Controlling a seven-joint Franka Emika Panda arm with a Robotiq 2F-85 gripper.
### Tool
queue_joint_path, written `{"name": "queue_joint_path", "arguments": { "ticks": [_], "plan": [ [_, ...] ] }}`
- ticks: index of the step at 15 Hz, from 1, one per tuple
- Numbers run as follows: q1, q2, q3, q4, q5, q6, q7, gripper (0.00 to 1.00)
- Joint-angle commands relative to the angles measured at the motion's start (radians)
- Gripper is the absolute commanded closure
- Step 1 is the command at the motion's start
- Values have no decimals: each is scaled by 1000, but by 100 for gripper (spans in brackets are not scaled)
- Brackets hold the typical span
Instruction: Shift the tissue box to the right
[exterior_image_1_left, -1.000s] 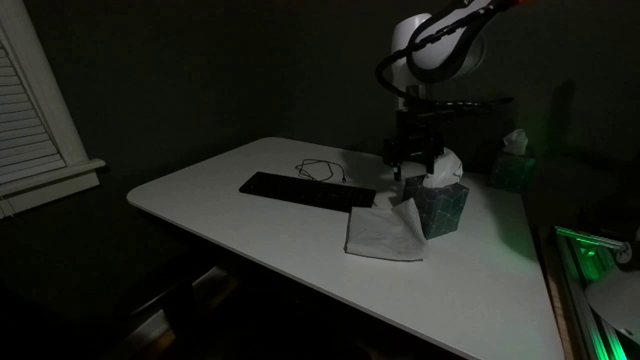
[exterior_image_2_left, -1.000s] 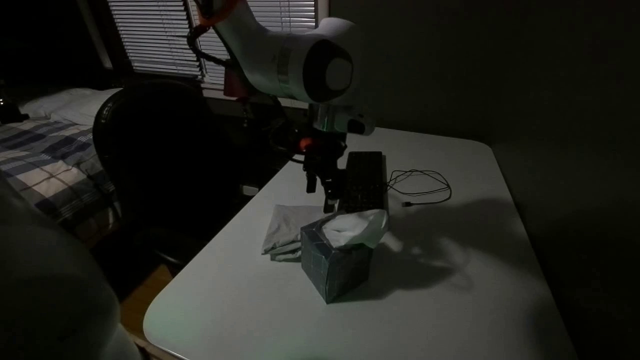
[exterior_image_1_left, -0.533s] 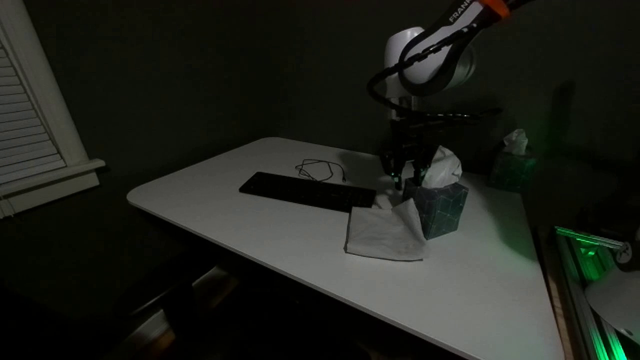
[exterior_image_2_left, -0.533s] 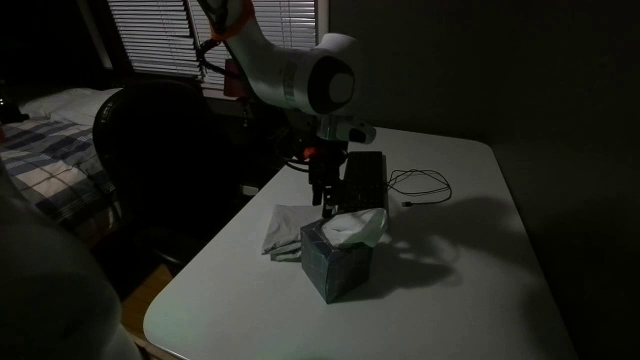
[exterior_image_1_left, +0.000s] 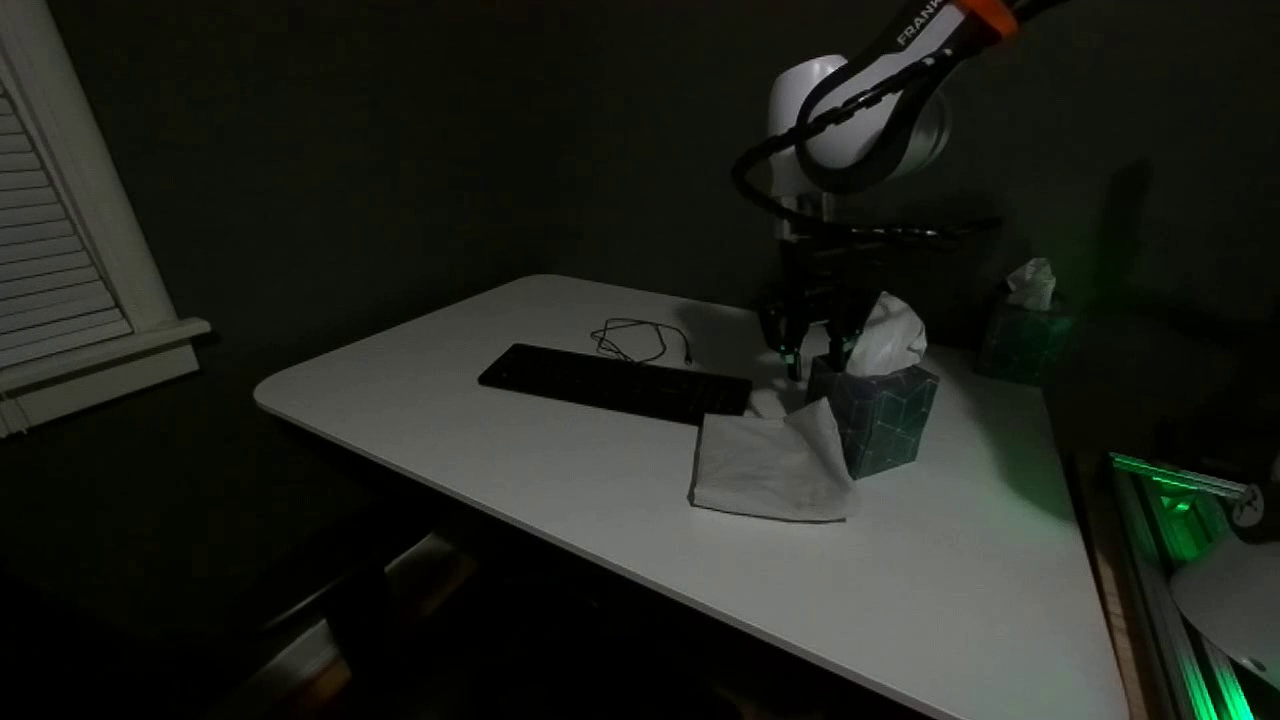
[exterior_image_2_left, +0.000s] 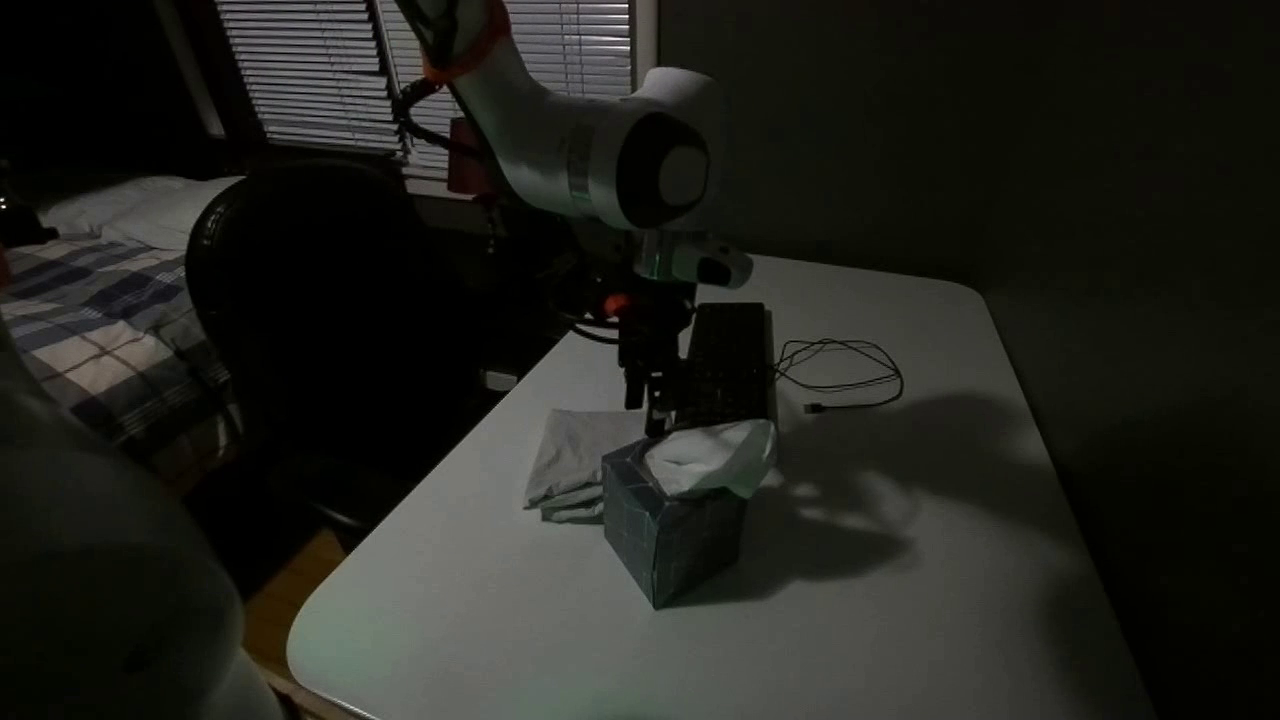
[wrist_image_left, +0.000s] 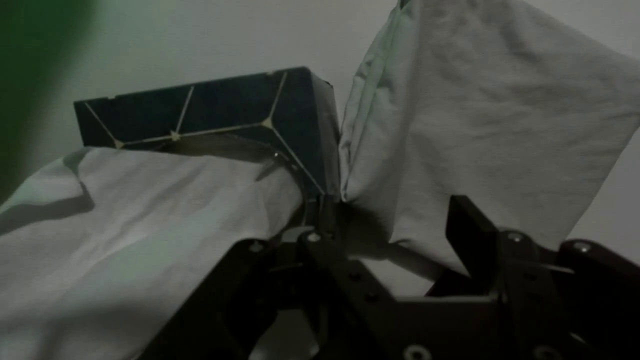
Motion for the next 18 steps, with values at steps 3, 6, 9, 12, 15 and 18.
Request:
{"name": "queue_joint_path", "arguments": {
  "ticks": [3, 6, 9, 12, 15, 18],
  "plan": [
    [22, -44, -10, -40, -29, -42, 65, 38],
    [23, -70, -9, -63, -34, -46, 87, 41],
    [19, -100, -8, -91, -54, -48, 108, 44],
    [12, -121, -5, -111, -104, -41, 143, 43],
    [4, -125, -4, -122, -150, -29, 156, 44],
    [0, -112, -6, -122, -164, -13, 146, 45]
  ]
}}
